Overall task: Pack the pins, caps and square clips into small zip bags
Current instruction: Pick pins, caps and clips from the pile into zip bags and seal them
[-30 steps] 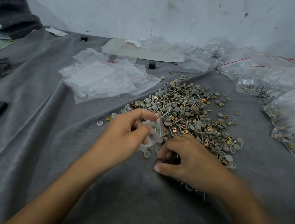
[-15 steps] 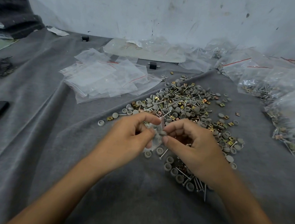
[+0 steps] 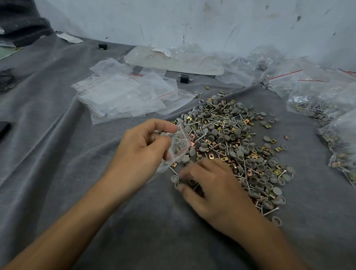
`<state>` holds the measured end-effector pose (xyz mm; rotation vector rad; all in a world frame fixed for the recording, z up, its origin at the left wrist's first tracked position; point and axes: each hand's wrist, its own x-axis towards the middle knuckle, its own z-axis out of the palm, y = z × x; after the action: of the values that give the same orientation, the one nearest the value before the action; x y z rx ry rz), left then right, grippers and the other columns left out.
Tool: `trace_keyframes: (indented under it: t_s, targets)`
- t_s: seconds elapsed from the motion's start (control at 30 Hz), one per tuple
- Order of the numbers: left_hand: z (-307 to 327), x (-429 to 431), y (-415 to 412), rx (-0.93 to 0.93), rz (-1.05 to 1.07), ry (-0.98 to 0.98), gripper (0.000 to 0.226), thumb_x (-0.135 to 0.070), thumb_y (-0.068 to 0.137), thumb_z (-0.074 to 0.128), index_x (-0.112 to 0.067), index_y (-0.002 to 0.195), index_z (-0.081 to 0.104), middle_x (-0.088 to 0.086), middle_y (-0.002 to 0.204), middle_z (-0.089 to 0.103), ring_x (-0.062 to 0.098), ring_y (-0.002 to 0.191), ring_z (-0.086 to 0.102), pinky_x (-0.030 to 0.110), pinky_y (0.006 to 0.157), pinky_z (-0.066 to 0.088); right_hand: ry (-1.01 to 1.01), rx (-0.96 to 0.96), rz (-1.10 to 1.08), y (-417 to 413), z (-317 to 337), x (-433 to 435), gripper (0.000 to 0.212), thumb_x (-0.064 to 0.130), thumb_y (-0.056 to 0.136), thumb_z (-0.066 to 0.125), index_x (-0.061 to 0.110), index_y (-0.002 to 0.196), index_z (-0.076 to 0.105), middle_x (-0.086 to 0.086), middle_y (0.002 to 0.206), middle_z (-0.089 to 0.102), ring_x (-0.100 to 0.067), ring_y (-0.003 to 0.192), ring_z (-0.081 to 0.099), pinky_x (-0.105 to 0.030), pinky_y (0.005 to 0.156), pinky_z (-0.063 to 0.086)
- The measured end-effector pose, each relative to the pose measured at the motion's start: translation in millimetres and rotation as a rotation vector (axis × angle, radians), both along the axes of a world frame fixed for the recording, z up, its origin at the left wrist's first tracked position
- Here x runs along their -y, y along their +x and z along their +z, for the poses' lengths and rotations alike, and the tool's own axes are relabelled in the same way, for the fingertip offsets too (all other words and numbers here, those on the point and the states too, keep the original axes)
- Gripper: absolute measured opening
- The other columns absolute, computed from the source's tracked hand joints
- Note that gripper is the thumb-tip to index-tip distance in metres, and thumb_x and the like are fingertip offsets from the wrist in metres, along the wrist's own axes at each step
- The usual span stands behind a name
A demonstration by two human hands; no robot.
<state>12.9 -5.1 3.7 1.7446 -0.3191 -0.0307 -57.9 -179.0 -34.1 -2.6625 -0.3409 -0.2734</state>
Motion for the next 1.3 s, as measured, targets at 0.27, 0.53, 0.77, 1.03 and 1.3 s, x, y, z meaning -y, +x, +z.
trace_keyframes:
  t_s: [0.27, 0.53, 0.77, 1.03, 1.3]
  targets:
    - [0.0, -0.5, 1.0, 0.007, -0.008, -0.003, 0.028, -0.001, 0.095, 0.057, -0.025, 0.099, 0.072, -0.001, 0.055, 0.063, 0.024, 0.062, 0.051, 0.037, 0.062, 0.043, -0.178, -0.11, 0.005, 1.4, 0.9, -2.3, 0.036, 0.054, 0.1, 0.043, 0.044, 0.132, 0.054, 0.011, 0.117, 0.051, -0.015, 0.112, 0.039, -0.033, 0.099, 0.027]
    - [-1.3, 0.3, -1.2, 0.02, -0.033, 0.022, 0.028, -0.004, 0.095, 0.057, -0.027, 0.1, 0.072, 0.002, 0.059, 0.066, 0.02, 0.061, 0.055, 0.034, 0.062, 0.046, -0.076, -0.096, 0.028, -0.5, 1.6, -1.7, 0.015, 0.047, 0.092, 0.055, 0.038, 0.105, 0.054, 0.021, 0.097, 0.048, -0.003, 0.096, 0.035, -0.028, 0.087, 0.025]
    - [-5.2, 1.6, -0.8, 0.027, -0.076, 0.049, 0.023, -0.012, 0.094, 0.059, -0.03, 0.101, 0.072, -0.002, 0.059, 0.066, 0.018, 0.06, 0.055, 0.035, 0.059, 0.046, 0.009, -0.031, 0.038, -3.7, 3.9, -3.2, 0.013, 0.037, 0.086, 0.065, 0.035, 0.092, 0.053, 0.021, 0.086, 0.055, -0.002, 0.095, 0.046, -0.031, 0.097, 0.028]
    - [-10.0, 4.3, -3.7, 0.038, -0.108, 0.066, 0.024, -0.02, 0.089, 0.058, -0.035, 0.106, 0.064, -0.002, 0.058, 0.065, 0.008, 0.056, 0.055, 0.033, 0.059, 0.046, 0.538, 0.119, -0.081, 0.1, 18.3, 14.2, 0.015, 0.018, 0.087, 0.071, 0.032, 0.093, 0.068, 0.016, 0.086, 0.069, -0.006, 0.082, 0.066, -0.013, 0.073, 0.049]
    - [-14.5, 5.7, -7.8, 0.09, -0.225, 0.238, 0.032, -0.008, 0.097, 0.056, -0.032, 0.119, 0.063, -0.002, 0.061, 0.065, 0.005, 0.057, 0.057, 0.021, 0.057, 0.046, 0.705, 0.104, -0.033, 1.7, 14.7, 2.8, 0.014, 0.016, 0.094, 0.066, 0.027, 0.101, 0.072, 0.009, 0.092, 0.073, -0.017, 0.086, 0.069, -0.028, 0.072, 0.056]
